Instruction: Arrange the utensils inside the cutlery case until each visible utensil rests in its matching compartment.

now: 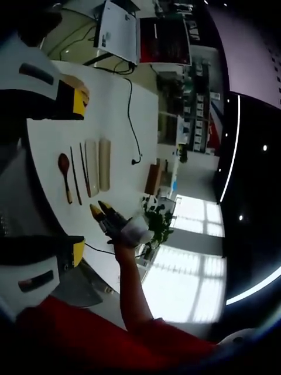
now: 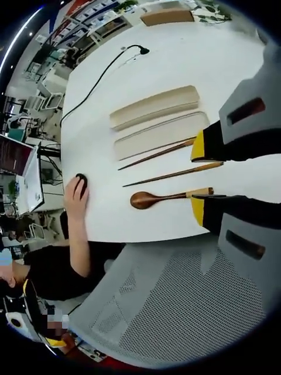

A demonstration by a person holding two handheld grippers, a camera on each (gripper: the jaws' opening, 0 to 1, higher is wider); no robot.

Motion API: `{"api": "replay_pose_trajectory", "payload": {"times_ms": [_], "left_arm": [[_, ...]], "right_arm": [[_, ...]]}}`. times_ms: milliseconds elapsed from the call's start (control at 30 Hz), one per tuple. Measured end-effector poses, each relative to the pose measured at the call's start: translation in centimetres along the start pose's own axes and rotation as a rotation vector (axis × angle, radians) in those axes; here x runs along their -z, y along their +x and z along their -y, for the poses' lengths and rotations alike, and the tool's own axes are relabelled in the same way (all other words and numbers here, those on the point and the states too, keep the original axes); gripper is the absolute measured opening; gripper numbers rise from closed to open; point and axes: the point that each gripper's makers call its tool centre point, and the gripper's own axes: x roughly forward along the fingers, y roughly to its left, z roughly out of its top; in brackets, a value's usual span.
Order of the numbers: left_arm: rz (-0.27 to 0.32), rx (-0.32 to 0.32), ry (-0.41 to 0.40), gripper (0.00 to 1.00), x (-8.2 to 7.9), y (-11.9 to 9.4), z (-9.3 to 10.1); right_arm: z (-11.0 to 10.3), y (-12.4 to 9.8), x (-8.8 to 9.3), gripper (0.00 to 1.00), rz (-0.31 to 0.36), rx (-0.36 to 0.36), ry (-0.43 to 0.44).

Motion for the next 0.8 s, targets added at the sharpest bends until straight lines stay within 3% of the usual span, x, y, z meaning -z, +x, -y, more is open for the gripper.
{"api": "replay_pose_trajectory", "payload": {"times_ms": [233,433,600,800], "left_arm": [[0.007,-0.004,-0.004,0.83,-0.1,0.0,-0.1],[0.000,-0.001,0.001,0.83,0.1,0.1,0.1],[0.002,0.000,-0.002,0.83,0.3,0.1,0.3],[-0.003,0.001,-0.002,0.83,0.6,0.1,0.6]], "right_arm": [[0.2,0.7,0.0,0.17,-0.023,-0.002,-0.026],[1.1,1.5,0.5,0.16,-0.082,0.019,-0.065],[1.7,1.8,0.1,0.15,-0.085,0.004,-0.020],[1.6,2.1,0.1,0.16,-0.088,0.000,-0.062]]}}
